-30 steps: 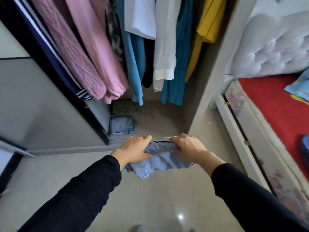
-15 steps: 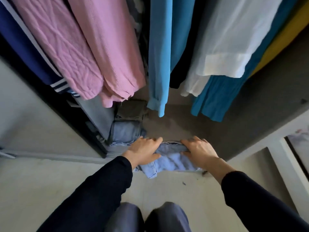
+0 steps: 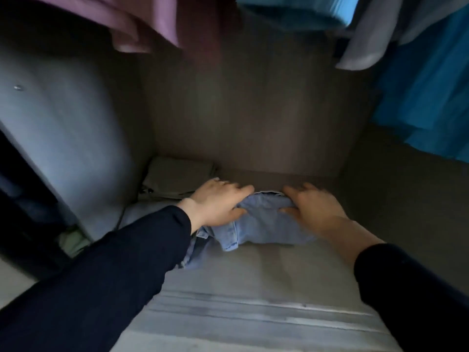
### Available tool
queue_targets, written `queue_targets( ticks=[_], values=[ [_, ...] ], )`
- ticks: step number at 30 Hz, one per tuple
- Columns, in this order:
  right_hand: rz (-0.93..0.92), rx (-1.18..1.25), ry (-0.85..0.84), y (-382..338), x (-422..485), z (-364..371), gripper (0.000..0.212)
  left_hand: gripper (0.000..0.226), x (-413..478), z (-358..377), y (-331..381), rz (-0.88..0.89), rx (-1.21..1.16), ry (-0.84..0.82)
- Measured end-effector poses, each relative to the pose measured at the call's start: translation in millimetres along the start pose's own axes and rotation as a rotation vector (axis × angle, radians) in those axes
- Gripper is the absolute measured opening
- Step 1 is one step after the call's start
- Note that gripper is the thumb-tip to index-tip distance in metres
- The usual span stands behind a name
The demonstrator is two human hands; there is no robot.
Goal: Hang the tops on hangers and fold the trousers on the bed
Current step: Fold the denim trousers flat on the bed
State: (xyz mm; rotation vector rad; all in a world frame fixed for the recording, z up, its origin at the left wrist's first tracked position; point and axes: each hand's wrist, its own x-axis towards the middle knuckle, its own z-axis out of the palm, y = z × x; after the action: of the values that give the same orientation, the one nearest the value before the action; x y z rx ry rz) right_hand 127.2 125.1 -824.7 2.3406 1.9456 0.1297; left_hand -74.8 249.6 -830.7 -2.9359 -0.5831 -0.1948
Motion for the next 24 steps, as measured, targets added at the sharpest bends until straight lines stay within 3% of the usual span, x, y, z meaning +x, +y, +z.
queue_targets(
  ticks=[5, 8, 10, 12, 14, 18, 24],
  values=[
    [0.063, -0.094, 0.248, -3, 22, 32, 0.041, 0.042, 15, 35, -4, -0.069, 0.156, 0.155],
    [0.114, -0.053, 0.099, -22, 7, 80, 0.050, 0.049, 1, 74, 13, -0.104, 0.126, -0.004],
    [0.104, -0.035, 0.020, -35, -8, 119, 0.045, 0.051, -13, 106, 24, -0.066, 0.088, -0.192],
    [0.109, 0.004, -0.069, -44, -19, 150, 0.041, 0.054, -23, 130, 33, -0.005, 0.059, -0.271],
    [0.133, -0.003, -0.132, -43, -20, 164, 0.042, 0.054, -24, 140, 34, 0.003, 0.068, -0.246],
    [0.225, -0.054, -0.083, -34, -5, 160, 0.040, 0.051, -11, 143, 28, -0.037, 0.088, -0.189],
    [0.307, 0.273, -0.102, -26, 33, 170, 0.040, 0.048, 17, 153, 11, -0.078, 0.133, -0.148]
  ],
)
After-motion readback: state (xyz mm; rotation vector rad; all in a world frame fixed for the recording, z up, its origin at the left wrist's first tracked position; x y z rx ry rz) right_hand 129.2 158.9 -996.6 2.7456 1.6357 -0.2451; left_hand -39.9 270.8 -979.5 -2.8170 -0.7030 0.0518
